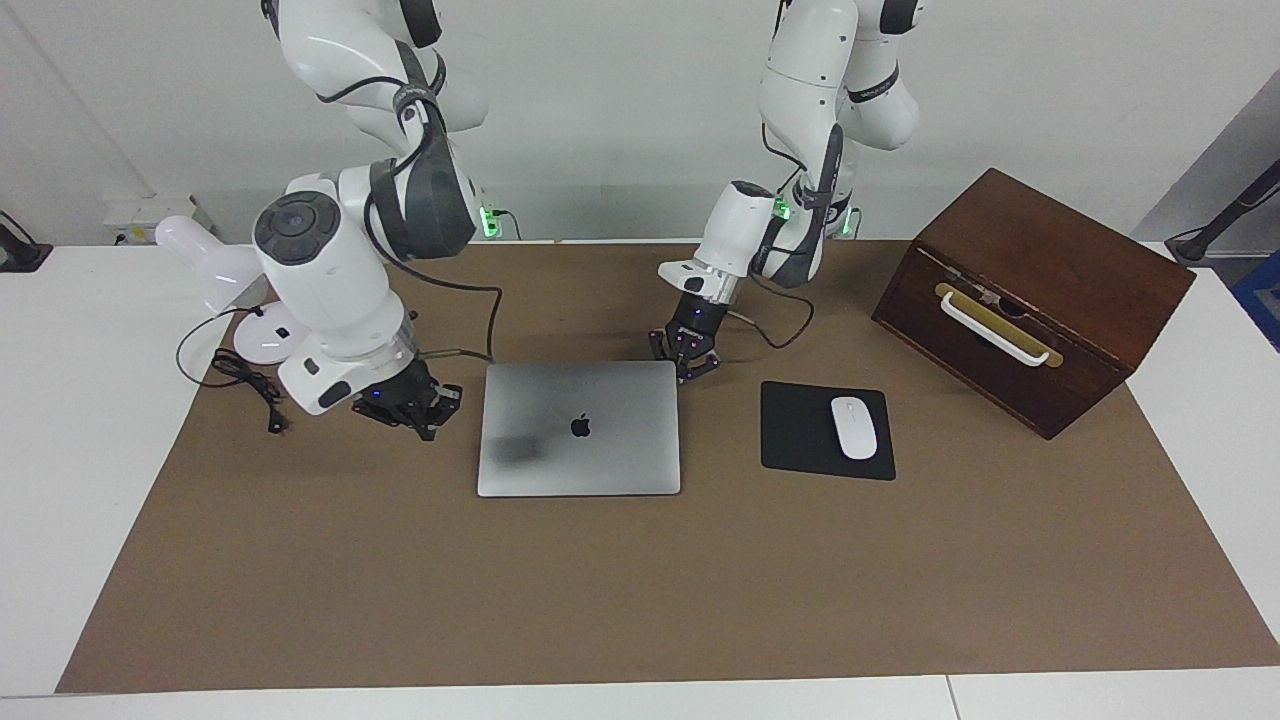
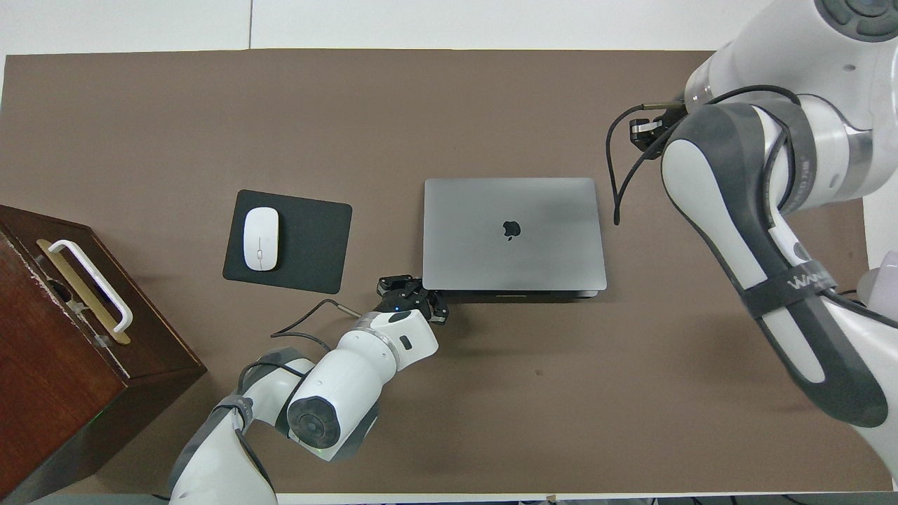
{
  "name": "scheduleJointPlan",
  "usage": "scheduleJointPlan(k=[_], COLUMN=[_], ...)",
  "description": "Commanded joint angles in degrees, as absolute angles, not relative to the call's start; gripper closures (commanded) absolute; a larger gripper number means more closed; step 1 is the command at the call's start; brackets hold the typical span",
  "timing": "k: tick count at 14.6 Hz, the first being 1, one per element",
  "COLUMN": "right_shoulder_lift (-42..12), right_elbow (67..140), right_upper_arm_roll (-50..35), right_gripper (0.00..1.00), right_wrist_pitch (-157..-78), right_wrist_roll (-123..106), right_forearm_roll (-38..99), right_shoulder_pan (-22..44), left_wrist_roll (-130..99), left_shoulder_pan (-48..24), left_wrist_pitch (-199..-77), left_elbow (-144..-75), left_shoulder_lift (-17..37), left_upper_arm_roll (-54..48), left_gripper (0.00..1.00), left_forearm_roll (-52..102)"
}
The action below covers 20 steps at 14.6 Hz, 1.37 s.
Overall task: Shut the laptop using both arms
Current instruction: 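Lift the right gripper off the closed lid and withdraw it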
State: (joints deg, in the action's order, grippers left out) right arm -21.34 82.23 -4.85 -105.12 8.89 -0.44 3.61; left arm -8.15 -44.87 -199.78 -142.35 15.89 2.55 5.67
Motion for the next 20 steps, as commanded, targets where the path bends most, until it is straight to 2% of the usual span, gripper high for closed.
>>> scheduleJointPlan(k=[1,8,14,16,17,18,19,20], right_shoulder_lift=[-18.90,-13.81,-11.26,-10.11,-9.76,-9.32,-8.97,-8.70], right_elbow=[82.44,82.79,84.02,84.98,85.08,85.43,85.60,85.78], right_upper_arm_roll=[-5.36,-5.36,-5.45,-5.45,-5.45,-5.45,-5.45,-5.45], right_gripper=[1.00,1.00,1.00,0.87,0.84,0.70,0.60,0.43], right_wrist_pitch=[-102.58,-96.60,-94.57,-94.22,-94.13,-94.13,-94.13,-94.04], right_wrist_roll=[3.71,-2.19,-3.25,-4.22,-4.31,-4.39,-4.39,-4.39], right_forearm_roll=[-2.19,-4.92,-4.92,-4.92,-4.92,-4.92,-4.92,-4.92], right_shoulder_pan=[1.33,-1.58,-2.55,-2.64,-2.64,-2.64,-2.64,-2.64], left_wrist_roll=[-10.89,-12.13,-12.22,-12.22,-12.30,-12.30,-12.30,-12.30], left_shoulder_pan=[-45.35,-45.35,-45.26,-45.26,-45.35,-45.35,-45.26,-45.26], left_wrist_pitch=[-200.48,-200.22,-199.42,-198.55,-197.85,-196.54,-194.61,-191.63], left_elbow=[-142.03,-143.08,-144.84,-145.46,-145.72,-145.90,-145.90,-145.90], left_shoulder_lift=[18.37,16.53,14.07,12.93,12.14,11.26,10.03,8.11], left_upper_arm_roll=[3.25,3.16,3.08,3.08,3.08,3.08,3.08,3.08], left_gripper=[1.00,1.00,1.00,1.00,1.00,1.00,1.00,1.00], left_forearm_roll=[5.01,5.01,5.01,5.01,5.01,5.01,5.01,5.01])
